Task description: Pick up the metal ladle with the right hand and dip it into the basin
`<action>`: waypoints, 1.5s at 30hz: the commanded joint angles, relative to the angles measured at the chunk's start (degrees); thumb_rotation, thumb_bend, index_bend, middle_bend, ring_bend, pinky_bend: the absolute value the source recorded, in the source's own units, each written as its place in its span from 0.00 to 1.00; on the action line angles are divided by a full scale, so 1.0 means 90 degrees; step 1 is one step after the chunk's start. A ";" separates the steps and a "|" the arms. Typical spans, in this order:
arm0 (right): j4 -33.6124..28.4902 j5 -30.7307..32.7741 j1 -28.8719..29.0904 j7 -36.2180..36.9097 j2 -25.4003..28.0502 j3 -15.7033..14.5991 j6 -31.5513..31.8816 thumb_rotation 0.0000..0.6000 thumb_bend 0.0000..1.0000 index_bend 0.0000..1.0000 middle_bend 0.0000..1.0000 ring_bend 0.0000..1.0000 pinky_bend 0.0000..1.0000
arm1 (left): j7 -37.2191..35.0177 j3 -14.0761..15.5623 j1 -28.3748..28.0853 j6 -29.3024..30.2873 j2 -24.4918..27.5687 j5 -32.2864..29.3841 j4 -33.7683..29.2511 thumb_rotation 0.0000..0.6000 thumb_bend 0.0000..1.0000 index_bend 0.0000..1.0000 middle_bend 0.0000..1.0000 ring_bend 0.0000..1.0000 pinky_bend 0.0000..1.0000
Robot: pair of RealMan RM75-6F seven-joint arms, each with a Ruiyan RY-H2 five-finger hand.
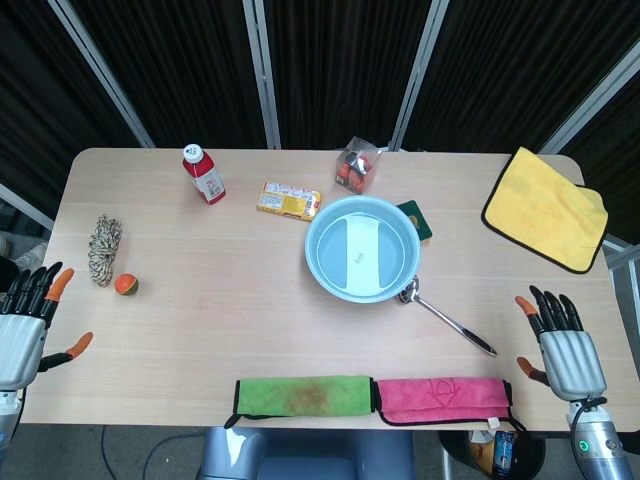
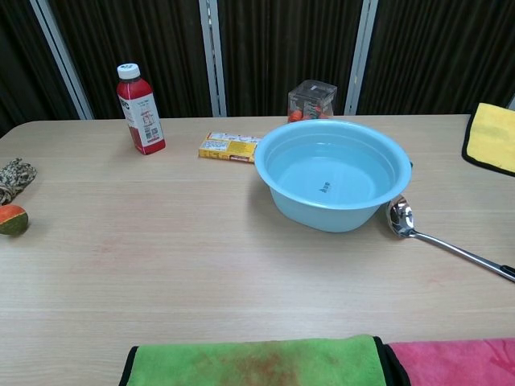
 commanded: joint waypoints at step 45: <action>0.2944 0.0530 0.1293 0.1168 -0.2250 0.0342 -0.2005 1.00 0.15 0.37 0.00 0.00 0.00 | -0.0205 -0.0089 -0.0205 -0.0423 -0.0058 -0.0303 0.0157 0.84 0.22 0.00 0.00 0.00 0.00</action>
